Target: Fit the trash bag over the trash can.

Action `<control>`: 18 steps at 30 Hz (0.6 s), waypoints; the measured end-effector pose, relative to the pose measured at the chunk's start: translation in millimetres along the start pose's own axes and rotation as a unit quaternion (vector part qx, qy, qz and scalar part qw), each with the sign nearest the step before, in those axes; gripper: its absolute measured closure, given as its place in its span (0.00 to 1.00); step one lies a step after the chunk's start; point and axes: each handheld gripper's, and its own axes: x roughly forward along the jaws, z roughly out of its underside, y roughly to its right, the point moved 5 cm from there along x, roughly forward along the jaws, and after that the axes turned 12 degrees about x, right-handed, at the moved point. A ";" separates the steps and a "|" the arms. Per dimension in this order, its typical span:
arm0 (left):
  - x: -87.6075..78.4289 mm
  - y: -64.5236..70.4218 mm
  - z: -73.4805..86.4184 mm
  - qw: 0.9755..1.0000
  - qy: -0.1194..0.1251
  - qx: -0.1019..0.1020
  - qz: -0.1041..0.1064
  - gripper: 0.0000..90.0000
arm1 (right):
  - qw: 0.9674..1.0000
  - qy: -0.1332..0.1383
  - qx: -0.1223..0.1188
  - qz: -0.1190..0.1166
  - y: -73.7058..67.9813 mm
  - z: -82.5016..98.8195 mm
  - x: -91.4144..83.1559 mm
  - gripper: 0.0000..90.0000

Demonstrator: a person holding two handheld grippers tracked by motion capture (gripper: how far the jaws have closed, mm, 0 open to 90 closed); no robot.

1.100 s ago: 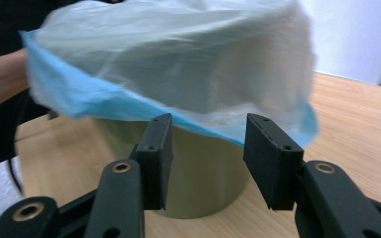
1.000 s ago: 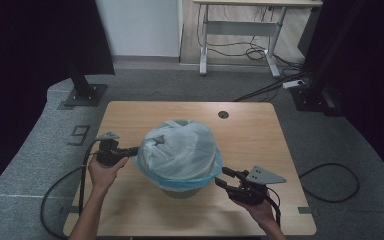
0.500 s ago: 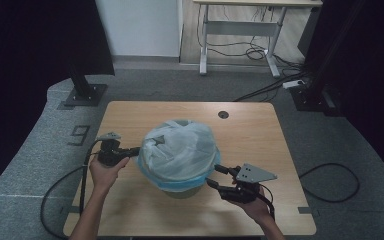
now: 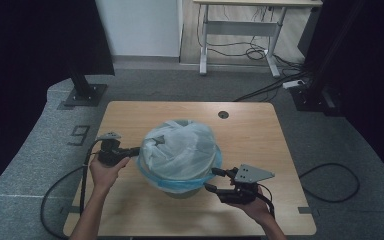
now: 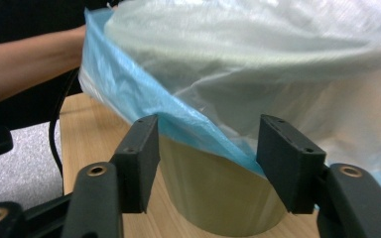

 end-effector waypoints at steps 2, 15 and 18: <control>-0.2 -0.2 -0.1 1.000 -0.001 0.000 0.001 1.00 | 1.000 0.002 -0.001 0.002 -0.3 2.5 2.4 0.52; -4.8 0.4 1.3 1.000 0.004 0.001 0.000 1.00 | 1.000 0.011 0.002 0.008 -1.5 9.1 5.3 0.99; -4.3 0.5 2.7 1.000 0.001 0.001 0.002 1.00 | 1.000 -0.003 0.006 0.004 -1.3 18.7 8.1 0.99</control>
